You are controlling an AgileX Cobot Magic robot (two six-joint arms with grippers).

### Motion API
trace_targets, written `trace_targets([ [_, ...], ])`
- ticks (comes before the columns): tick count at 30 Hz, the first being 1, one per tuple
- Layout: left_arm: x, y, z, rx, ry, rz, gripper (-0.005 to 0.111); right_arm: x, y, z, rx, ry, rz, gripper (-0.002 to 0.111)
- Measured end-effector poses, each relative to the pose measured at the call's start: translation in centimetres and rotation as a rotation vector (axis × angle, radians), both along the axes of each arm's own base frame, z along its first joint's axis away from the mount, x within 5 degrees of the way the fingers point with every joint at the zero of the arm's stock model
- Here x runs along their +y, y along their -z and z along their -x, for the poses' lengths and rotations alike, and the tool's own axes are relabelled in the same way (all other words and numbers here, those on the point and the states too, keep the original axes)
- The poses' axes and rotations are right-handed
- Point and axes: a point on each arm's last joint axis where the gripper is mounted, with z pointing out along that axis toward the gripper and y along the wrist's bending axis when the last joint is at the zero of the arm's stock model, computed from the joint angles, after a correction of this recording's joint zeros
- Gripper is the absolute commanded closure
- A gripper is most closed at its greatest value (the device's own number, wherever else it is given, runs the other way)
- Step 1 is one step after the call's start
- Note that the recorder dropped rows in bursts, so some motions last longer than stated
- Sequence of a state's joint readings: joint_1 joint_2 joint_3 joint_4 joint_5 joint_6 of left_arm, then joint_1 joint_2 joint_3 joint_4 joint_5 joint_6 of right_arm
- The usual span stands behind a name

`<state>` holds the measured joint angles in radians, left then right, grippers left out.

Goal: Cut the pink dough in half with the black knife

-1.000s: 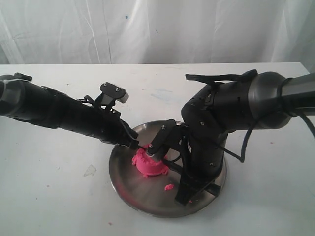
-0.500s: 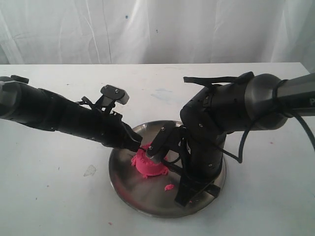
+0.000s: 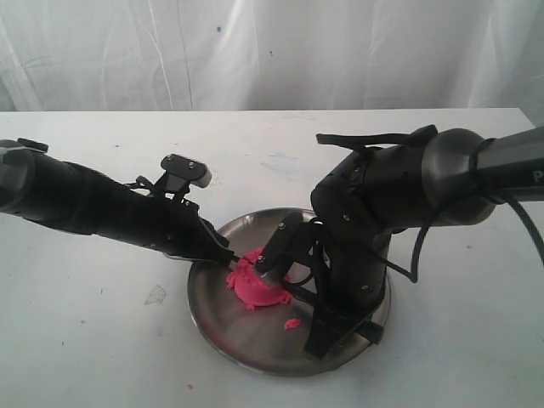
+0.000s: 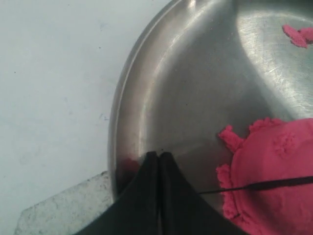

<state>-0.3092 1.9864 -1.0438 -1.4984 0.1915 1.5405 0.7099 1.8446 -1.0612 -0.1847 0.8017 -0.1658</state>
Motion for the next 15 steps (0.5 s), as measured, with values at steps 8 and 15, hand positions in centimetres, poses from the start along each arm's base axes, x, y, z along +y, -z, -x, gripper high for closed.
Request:
trace_targets([
  [8, -0.1, 0.1, -0.2, 0.006, -0.002, 0.016, 0.107, 0.0, 0.0, 0.0, 0.003, 0.001, 0.004, 0.108],
  [15, 0.2, -1.6, -0.3, -0.059, -0.006, -0.025, 0.107, 0.0, 0.0, 0.0, 0.004, 0.001, 0.004, 0.108],
])
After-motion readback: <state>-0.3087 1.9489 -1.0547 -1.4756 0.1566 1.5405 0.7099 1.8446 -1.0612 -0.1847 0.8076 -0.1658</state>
